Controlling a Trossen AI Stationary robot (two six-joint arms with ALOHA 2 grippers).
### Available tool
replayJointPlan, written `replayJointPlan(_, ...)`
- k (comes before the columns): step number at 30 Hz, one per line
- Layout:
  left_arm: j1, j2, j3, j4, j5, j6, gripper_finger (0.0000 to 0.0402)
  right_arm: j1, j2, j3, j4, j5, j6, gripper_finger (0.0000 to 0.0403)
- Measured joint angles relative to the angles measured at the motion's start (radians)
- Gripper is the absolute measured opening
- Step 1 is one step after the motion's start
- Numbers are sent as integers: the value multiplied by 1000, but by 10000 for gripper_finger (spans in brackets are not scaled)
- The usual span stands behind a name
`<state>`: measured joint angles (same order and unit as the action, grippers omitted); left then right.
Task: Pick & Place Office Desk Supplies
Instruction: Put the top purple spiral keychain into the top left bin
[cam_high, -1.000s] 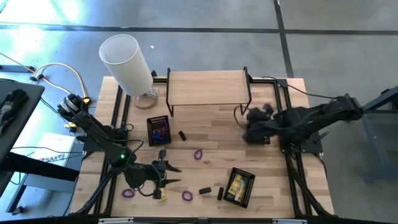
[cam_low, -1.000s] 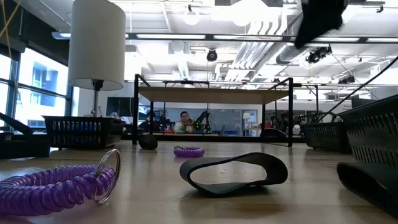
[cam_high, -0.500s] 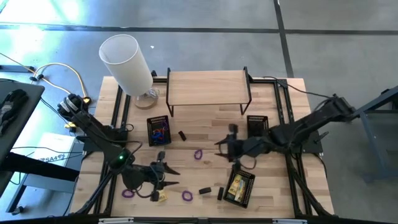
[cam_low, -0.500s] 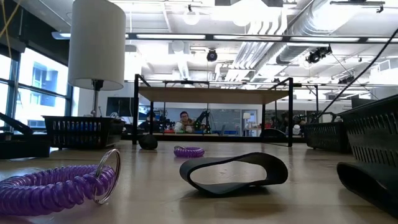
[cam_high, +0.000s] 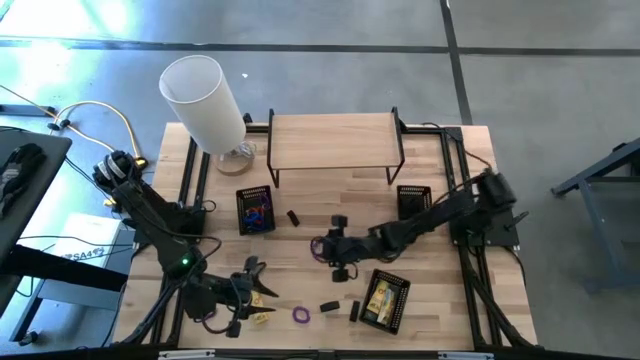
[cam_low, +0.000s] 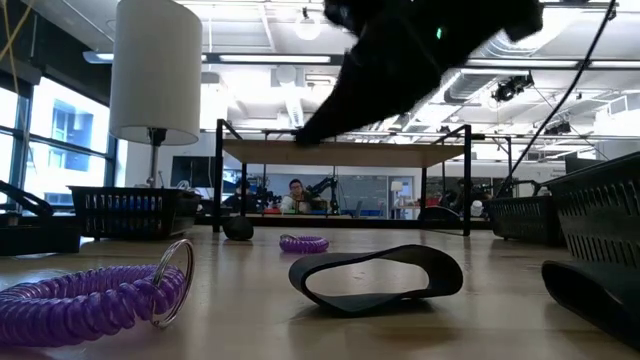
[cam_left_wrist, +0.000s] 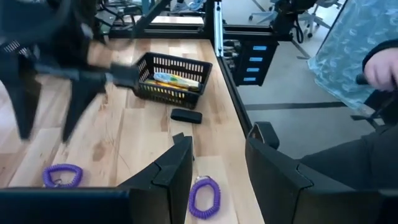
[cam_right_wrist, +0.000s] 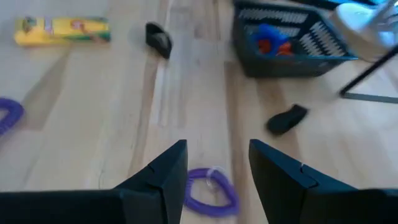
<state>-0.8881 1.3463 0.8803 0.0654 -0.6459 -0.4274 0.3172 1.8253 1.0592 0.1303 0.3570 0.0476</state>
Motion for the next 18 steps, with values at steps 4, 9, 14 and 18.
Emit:
replayJointPlan(4, -15, 0, 0, -13, 0, -14, 144, -3, 91, 0, 80, -59, -15, 160)
replayJointPlan(9, -25, 0, 0, -53, -1, -15, 144, -14, 178, 0, 111, -67, 3, 160)
replayJointPlan(14, -26, 0, 0, -55, -3, -66, 144, -21, 208, 0, 113, -29, 16, 160)
replayJointPlan(18, -32, 0, 0, -56, -2, -94, 144, -44, 210, 0, 102, -27, 64, 160)
